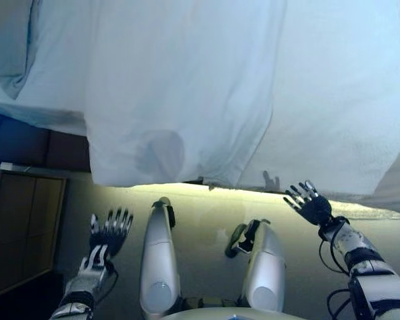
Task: Make the bed neatly
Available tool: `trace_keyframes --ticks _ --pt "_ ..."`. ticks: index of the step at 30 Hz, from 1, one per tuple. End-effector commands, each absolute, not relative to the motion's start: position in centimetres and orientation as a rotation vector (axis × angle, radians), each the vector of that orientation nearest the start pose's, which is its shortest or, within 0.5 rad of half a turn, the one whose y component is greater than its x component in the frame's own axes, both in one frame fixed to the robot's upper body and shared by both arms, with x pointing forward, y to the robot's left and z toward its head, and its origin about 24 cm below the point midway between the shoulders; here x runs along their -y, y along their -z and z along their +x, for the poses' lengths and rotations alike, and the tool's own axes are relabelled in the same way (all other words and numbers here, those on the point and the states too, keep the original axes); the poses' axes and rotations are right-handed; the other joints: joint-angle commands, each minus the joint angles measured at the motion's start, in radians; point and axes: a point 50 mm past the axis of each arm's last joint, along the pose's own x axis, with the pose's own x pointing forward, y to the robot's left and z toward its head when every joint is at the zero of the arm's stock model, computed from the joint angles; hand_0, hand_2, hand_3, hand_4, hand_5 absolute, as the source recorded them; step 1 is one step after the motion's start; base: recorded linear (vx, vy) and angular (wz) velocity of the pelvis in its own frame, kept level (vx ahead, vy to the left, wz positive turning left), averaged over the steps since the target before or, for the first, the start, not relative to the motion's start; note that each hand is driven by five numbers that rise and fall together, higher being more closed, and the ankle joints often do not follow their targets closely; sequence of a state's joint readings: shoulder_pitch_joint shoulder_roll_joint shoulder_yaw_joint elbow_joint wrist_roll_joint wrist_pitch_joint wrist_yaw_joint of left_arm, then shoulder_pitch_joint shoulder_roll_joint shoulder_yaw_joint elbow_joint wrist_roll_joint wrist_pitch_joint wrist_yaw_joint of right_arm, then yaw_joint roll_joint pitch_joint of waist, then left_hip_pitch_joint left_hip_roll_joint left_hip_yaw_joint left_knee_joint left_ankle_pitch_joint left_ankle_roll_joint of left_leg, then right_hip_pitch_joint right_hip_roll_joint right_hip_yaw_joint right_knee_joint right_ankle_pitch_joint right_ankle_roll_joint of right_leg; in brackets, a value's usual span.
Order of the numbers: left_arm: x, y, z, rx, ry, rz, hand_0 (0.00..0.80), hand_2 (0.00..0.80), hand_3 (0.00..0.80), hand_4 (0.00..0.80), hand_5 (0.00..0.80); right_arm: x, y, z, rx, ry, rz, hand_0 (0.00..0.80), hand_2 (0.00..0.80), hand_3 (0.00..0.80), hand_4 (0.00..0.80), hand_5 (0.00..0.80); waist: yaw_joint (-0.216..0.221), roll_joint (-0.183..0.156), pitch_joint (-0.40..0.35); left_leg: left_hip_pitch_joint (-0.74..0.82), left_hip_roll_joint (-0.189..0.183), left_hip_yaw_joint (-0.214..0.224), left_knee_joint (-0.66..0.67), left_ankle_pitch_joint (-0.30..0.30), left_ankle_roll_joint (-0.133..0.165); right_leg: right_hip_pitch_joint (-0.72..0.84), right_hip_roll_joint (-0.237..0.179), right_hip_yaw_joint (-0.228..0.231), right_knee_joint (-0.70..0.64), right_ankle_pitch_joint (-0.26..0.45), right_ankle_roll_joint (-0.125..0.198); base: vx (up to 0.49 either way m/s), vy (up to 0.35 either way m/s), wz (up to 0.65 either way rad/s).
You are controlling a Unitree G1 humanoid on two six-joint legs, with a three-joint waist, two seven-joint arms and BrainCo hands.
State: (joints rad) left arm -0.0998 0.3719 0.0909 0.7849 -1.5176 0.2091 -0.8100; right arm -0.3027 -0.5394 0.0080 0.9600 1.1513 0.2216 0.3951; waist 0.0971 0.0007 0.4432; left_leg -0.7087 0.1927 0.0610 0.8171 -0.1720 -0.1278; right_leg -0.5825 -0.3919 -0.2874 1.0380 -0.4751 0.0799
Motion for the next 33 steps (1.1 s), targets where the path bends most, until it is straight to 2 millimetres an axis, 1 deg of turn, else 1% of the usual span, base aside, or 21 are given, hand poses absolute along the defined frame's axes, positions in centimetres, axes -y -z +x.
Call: trace_keyframes --ticks 1,3,4,7,8,10,12,14,17,19,21,24,28,30,33 --pt "-24.6 1.5 22.0 0.240 0.454 -1.181 0.000 0.000 0.000 0.000 0.000 31.0 4.1 24.1 -0.442 0.214 0.810 0.000 0.000 0.000 0.000 0.000 0.015 0.032 -0.062 0.094 -0.022 0.059 0.004 -0.102 0.037 -0.021 0.015 0.027 -0.129 0.211 0.019 0.042 -0.012 0.04" --pt "-24.4 -0.9 23.4 0.317 0.560 -1.104 0.000 0.000 0.000 0.000 0.000 31.2 4.1 24.2 -0.453 0.215 0.809 0.000 0.000 0.000 0.000 0.000 0.015 0.033 -0.061 0.094 -0.017 0.057 0.010 -0.107 0.036 -0.021 0.011 0.028 -0.123 0.207 0.017 0.018 -0.005 0.02" --pt "-24.5 -2.6 24.5 0.361 0.613 -1.054 0.000 0.000 0.000 0.000 0.000 31.3 3.9 24.4 -0.459 0.212 0.807 0.000 0.000 0.000 0.000 0.000 0.011 0.033 -0.060 0.091 -0.012 0.056 0.017 -0.110 0.036 -0.025 0.011 0.032 -0.116 0.202 0.015 0.000 0.000 0.00" --pt "-24.8 -6.8 27.0 0.462 0.705 -0.966 0.000 0.000 0.000 0.000 0.000 31.5 3.7 24.7 -0.483 0.196 0.797 0.000 0.000 0.000 0.000 0.000 -0.005 0.030 -0.056 0.087 -0.001 0.056 0.029 -0.118 0.034 -0.038 0.017 0.047 -0.098 0.190 0.012 0.007 0.011 -0.01" --pt "-24.7 -7.4 27.3 0.475 0.711 -0.956 0.000 0.000 0.000 0.000 0.000 31.5 3.7 24.8 -0.487 0.193 0.795 0.000 0.000 0.000 0.000 0.000 -0.008 0.029 -0.055 0.087 0.001 0.057 0.029 -0.118 0.034 -0.039 0.019 0.049 -0.096 0.189 0.012 0.032 0.047 -0.06" --pt "-24.7 -10.0 28.6 0.533 0.736 -0.924 0.000 0.000 0.000 0.000 0.000 31.5 3.9 24.6 -0.514 0.188 0.782 0.000 0.000 0.000 0.000 0.000 -0.026 0.028 -0.056 0.089 0.008 0.058 0.027 -0.118 0.033 -0.048 0.027 0.064 -0.090 0.185 0.012 0.040 0.061 -0.07" --pt "-24.9 -12.4 30.0 0.550 0.743 -0.907 0.000 0.000 0.000 0.000 0.000 31.8 3.8 24.4 -0.530 0.182 0.770 0.000 0.000 0.000 0.000 0.000 -0.042 0.026 -0.055 0.092 0.015 0.061 0.023 -0.117 0.032 -0.056 0.035 0.079 -0.085 0.180 0.012 0.040 0.080 -0.08" --pt "-25.0 -14.0 31.1 0.557 0.730 -0.889 0.000 0.000 0.000 0.000 0.000 32.3 3.8 24.2 -0.543 0.179 0.757 0.000 0.000 0.000 0.000 0.000 -0.057 0.022 -0.055 0.090 0.020 0.064 0.022 -0.116 0.031 -0.066 0.044 0.093 -0.079 0.176 0.012 0.038 0.080 -0.16" --pt "-25.5 -15.4 32.3 0.576 0.700 -0.907 0.000 0.000 0.000 0.000 0.000 33.0 3.5 24.1 -0.549 0.181 0.741 0.000 0.000 0.000 0.000 0.000 -0.078 0.016 -0.052 0.077 0.032 0.065 0.030 -0.116 0.028 -0.087 0.053 0.110 -0.068 0.174 0.010 0.027 0.065 -0.13" --pt "-25.5 -16.6 32.9 0.580 0.703 -0.901 0.000 0.000 0.000 0.000 0.000 33.4 3.0 24.4 -0.547 0.177 0.734 0.000 0.000 0.000 0.000 0.000 -0.088 0.008 -0.049 0.061 0.040 0.063 0.044 -0.118 0.027 -0.107 0.056 0.119 -0.055 0.172 0.009 0.016 0.058 -0.23" --pt "-25.3 -17.2 33.5 0.584 0.702 -0.917 0.000 0.000 0.000 0.000 0.000 33.6 2.7 24.5 -0.546 0.175 0.726 0.000 0.000 0.000 0.000 0.000 -0.097 0.002 -0.043 0.041 0.048 0.060 0.059 -0.121 0.027 -0.130 0.059 0.125 -0.042 0.170 0.009 0.001 0.053 -0.13" --pt "-25.6 -17.9 34.3 0.577 0.676 -0.948 0.000 0.000 0.000 0.000 0.000 34.0 2.5 24.7 -0.552 0.183 0.719 0.000 0.000 0.000 0.000 0.000 -0.106 -0.009 -0.037 0.009 0.055 0.054 0.082 -0.129 0.026 -0.166 0.062 0.133 -0.022 0.168 0.010 -0.007 0.045 -0.15" --pt "-26.2 -18.0 35.0 0.571 0.626 -0.994 0.000 0.000 0.000 0.000 0.000 34.5 1.7 25.1 -0.545 0.179 0.715 0.000 0.000 0.000 0.000 0.000 -0.116 -0.025 -0.023 -0.025 0.066 0.051 0.100 -0.136 0.024 -0.199 0.069 0.138 -0.009 0.167 0.011 -0.010 0.027 -0.17" --pt "-26.7 -17.6 35.2 0.564 0.585 -1.018 0.000 0.000 0.000 0.000 0.000 34.6 1.5 25.2 -0.538 0.178 0.712 0.000 0.000 0.000 0.000 0.000 -0.119 -0.031 -0.016 -0.045 0.069 0.046 0.114 -0.141 0.022 -0.217 0.071 0.140 -0.002 0.166 0.011 -0.015 0.019 -0.11" --pt "-27.9 -16.5 35.2 0.548 0.490 -1.065 0.000 0.000 0.000 0.000 0.000 35.0 0.9 25.5 -0.518 0.185 0.710 0.000 0.000 0.000 0.000 0.000 -0.119 -0.039 -0.005 -0.075 0.073 0.040 0.132 -0.146 0.020 -0.243 0.072 0.139 0.011 0.164 0.010 -0.027 0.013 -0.09"
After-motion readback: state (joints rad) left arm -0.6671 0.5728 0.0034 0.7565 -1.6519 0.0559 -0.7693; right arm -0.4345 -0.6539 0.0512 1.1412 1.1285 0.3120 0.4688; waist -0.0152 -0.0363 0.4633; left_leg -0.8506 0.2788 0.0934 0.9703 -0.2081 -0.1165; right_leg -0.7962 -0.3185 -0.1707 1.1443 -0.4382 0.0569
